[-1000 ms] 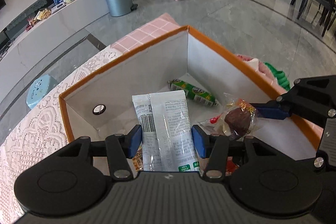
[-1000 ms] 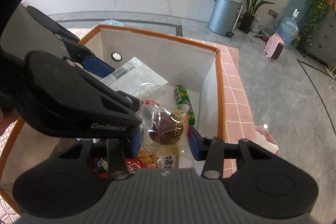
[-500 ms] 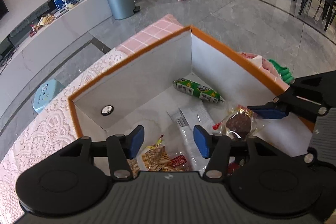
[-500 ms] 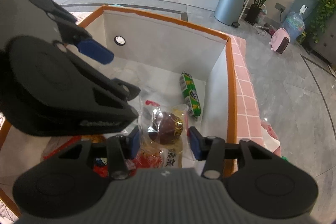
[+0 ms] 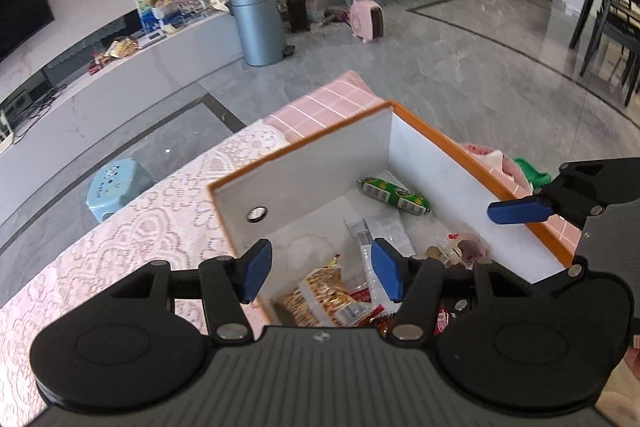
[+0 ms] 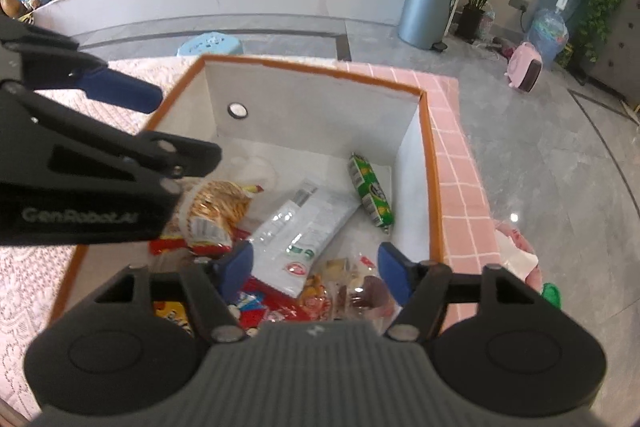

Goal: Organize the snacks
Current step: 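Open left tool releasing the white packet while right tool releases the clear bag, then withdraw both tools from the box toward the last snacks on the table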

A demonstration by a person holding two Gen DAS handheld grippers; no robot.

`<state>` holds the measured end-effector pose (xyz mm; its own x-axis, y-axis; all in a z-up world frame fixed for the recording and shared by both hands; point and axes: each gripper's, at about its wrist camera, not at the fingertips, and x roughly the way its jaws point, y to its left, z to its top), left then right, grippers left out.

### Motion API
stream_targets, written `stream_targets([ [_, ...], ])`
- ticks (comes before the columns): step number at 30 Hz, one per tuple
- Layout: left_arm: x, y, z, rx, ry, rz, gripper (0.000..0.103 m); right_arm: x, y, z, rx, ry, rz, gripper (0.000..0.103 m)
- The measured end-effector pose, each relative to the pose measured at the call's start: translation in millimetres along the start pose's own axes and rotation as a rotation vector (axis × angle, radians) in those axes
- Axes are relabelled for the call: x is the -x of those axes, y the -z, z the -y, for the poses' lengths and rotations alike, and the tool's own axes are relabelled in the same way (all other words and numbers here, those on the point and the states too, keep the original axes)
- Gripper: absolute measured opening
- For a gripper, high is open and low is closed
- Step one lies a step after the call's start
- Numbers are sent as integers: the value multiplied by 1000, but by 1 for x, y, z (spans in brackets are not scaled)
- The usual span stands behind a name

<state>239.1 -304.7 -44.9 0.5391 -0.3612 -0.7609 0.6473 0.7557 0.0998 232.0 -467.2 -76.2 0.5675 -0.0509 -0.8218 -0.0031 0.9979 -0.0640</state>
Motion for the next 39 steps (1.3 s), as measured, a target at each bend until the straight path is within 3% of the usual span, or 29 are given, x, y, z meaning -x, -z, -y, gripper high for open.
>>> stream_targets([
  [14, 116, 56, -55, 235, -48, 189, 79, 96, 30, -49, -123, -7, 268, 93],
  [24, 165, 112, -83, 359, -152, 244, 90, 138, 76, -102, -207, -39, 422, 98],
  [30, 178, 149, -95, 404, -236, 286, 93, 144, 93, -131, -273, -50, 465, 100],
  [39, 180, 186, -122, 477, -304, 287, 93, 131, 95, -182, -194, -110, 444, 100],
])
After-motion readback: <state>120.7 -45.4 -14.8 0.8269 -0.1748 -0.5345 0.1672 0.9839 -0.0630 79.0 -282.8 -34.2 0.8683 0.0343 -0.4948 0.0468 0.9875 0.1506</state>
